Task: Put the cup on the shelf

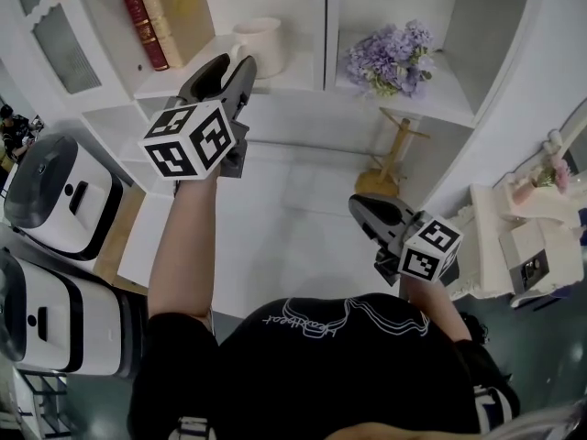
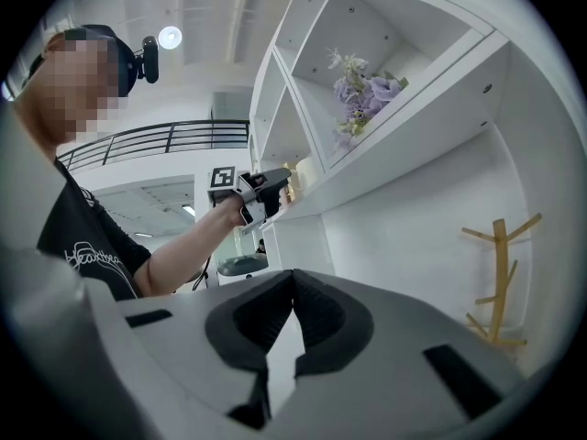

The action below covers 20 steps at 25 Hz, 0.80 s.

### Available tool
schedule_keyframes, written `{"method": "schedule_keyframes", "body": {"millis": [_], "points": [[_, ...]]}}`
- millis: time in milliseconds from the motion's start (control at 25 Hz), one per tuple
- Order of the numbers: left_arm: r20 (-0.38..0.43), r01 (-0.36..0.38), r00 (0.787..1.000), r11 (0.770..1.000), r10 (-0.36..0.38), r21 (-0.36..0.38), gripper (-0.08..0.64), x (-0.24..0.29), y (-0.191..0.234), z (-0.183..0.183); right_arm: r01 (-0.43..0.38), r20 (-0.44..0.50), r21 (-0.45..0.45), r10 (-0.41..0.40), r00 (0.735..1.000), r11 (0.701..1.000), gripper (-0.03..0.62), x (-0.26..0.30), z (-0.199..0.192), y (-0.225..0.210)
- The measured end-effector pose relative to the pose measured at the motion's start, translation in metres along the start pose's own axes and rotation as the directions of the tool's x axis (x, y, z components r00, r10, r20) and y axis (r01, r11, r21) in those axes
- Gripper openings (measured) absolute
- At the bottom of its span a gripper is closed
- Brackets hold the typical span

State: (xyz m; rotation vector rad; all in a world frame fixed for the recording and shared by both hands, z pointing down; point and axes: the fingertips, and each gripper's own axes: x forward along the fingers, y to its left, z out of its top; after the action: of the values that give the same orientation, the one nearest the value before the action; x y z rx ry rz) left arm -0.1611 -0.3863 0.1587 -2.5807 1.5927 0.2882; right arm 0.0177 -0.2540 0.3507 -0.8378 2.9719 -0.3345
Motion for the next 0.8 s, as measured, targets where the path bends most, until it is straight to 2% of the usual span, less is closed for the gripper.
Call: {"method": "schedule_keyframes", "body": {"millis": [200,360,600,800], "points": [[-0.016,0.019,1.000,1.000,-0.020,-0.010,0.166,-0.036,-0.020,-0.013,-0.018,-0.009,-0.010,0.018,1.000,1.000,0.006,0.000,0.001,0.006],[-0.032,0.097,0.995,0.994,-0.099,-0.049,0.166,-0.068,-0.054,-0.034,-0.041,-0.003,-0.021,0.041,0.999,0.999,0.006,0.000,0.005,0.014],[-0.080,0.246,0.962,0.957,-0.260,-0.154,0.164,-0.105,-0.110,-0.074,-0.057,0.018,-0.046,0.058,0.998,0.997,0.006,0.000,0.014,0.023],[-0.149,0.295,0.936,0.942,-0.318,-0.160,0.163,-0.128,-0.138,-0.109,-0.068,0.039,-0.040,0.069,0.997,0.997,0.006,-0.003,0.014,0.028]]}}
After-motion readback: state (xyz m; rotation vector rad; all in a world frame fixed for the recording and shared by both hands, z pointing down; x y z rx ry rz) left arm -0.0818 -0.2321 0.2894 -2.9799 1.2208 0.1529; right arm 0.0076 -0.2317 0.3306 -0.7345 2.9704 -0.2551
